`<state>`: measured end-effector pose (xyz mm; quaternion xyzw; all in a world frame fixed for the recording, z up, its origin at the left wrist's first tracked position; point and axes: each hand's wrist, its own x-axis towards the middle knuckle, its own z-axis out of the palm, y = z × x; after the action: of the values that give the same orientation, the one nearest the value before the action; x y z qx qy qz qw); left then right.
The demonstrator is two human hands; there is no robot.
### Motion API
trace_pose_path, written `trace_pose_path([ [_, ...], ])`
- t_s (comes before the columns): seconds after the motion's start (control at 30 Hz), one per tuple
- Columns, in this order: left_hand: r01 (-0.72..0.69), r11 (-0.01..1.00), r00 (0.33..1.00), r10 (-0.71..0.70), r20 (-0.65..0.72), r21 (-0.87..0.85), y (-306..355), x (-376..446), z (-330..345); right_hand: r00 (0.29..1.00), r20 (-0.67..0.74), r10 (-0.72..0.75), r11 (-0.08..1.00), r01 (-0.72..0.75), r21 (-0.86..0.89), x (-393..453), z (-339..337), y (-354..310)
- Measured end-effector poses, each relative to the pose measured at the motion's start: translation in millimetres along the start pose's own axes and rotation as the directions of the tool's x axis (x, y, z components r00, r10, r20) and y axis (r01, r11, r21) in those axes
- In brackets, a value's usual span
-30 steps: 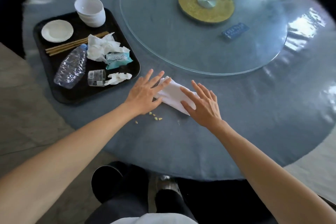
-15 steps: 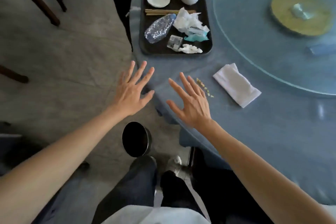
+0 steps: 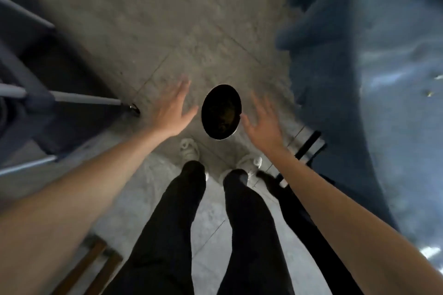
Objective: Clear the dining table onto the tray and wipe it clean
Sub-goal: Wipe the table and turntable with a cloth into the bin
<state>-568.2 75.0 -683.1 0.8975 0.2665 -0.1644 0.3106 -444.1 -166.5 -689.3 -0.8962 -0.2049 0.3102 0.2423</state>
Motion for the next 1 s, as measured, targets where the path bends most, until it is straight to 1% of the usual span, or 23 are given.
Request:
trace_pose_path([
  [0.07, 0.089, 0.99, 0.995, -0.084, 0.056, -0.107, -23, 10, 28, 0.996, 0.001, 0.09, 0.993, -0.09, 0.082, 18, 42, 24],
  [0.13, 0.219, 0.951, 0.973, -0.195, 0.127, -0.218, -44, 27, 58, 0.98, 0.043, 0.193, 0.965, -0.198, 0.173, 36, 81, 48],
  [0.23, 0.423, 0.814, 0.905, -0.355, 0.236, -0.398, -78, 57, 113, 0.921, 0.144, 0.362, 0.887, -0.388, 0.252, 62, 132, 82],
  [0.33, 0.524, 0.688, 0.852, -0.433, 0.295, -0.502, -106, 84, 173, 0.844, 0.202, 0.497, 0.776, -0.536, 0.331, 87, 179, 115],
  [0.4, 0.536, 0.652, 0.844, -0.422, 0.331, -0.536, -120, 98, 212, 0.805, 0.226, 0.549, 0.714, -0.592, 0.375, 103, 209, 139],
  [0.47, 0.515, 0.651, 0.857, -0.383, 0.344, -0.558, -130, 110, 243, 0.798, 0.245, 0.55, 0.673, -0.598, 0.435, 119, 232, 155],
  [0.57, 0.451, 0.67, 0.892, -0.36, 0.274, -0.59, -141, 126, 278, 0.806, 0.249, 0.537, 0.633, -0.581, 0.512, 133, 253, 168],
  [0.63, 0.45, 0.646, 0.887, -0.405, 0.223, -0.616, -145, 134, 290, 0.818, 0.23, 0.527, 0.645, -0.561, 0.519, 137, 262, 176],
  [0.7, 0.452, 0.637, 0.878, -0.441, 0.185, -0.625, -145, 137, 296, 0.838, 0.228, 0.496, 0.664, -0.536, 0.522, 137, 266, 182],
  [0.77, 0.455, 0.612, 0.874, -0.448, 0.191, -0.647, -144, 136, 297, 0.846, 0.247, 0.473, 0.661, -0.526, 0.536, 134, 264, 183],
  [0.83, 0.478, 0.568, 0.859, -0.462, 0.222, -0.67, -140, 130, 291, 0.842, 0.261, 0.473, 0.648, -0.532, 0.545, 130, 257, 178],
  [1.0, 0.493, 0.541, 0.848, -0.474, 0.237, -0.681, -118, 98, 252, 0.827, 0.33, 0.454, 0.61, -0.559, 0.561, 106, 226, 153],
])
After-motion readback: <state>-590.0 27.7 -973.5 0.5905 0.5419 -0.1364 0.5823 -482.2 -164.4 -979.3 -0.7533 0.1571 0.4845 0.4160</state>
